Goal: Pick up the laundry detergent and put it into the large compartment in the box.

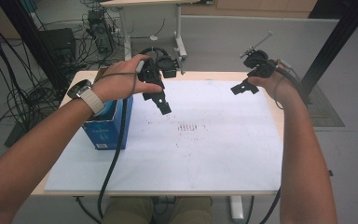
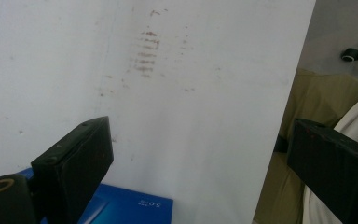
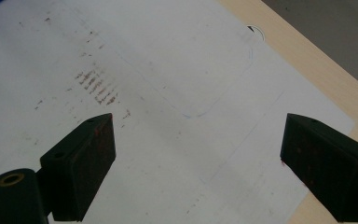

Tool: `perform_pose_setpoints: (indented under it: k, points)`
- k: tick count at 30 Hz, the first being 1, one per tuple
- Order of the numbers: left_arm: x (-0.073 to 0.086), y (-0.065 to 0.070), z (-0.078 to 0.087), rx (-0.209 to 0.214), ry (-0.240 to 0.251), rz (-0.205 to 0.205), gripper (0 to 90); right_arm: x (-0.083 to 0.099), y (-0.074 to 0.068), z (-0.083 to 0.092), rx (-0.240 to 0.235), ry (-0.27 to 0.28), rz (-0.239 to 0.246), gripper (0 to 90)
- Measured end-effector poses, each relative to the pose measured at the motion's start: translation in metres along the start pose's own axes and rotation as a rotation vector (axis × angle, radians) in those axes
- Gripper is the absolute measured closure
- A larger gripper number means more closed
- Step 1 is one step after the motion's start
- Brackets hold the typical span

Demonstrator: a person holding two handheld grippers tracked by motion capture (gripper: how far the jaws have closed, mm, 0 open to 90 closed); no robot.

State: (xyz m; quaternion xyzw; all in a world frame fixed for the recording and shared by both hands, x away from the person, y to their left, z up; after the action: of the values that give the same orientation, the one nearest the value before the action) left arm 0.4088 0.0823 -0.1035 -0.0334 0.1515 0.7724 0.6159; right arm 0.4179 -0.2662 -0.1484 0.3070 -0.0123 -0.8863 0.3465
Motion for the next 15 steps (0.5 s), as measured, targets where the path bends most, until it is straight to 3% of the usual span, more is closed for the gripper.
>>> perform_pose_setpoints:
  k: [15]
  points:
    - [-0.002, -0.004, -0.016, 0.001, -0.019, -0.020, 7.5, 0.001, 0.000, -0.003, 0.002, 0.004, -0.008, 10.1]
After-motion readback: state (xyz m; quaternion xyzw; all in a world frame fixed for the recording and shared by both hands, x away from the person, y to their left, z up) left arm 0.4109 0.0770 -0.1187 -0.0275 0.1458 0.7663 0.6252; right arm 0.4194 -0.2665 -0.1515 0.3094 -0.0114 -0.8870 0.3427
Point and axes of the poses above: each handheld gripper's, and its own axes: z roughly backward along the jaws, x roughly out of its underside, y roughly to its right, the point moved 5 cm from there along -z, roughly forward along the jaws, and after that the axes turned 10 degrees about x, right-handed, at the moved point
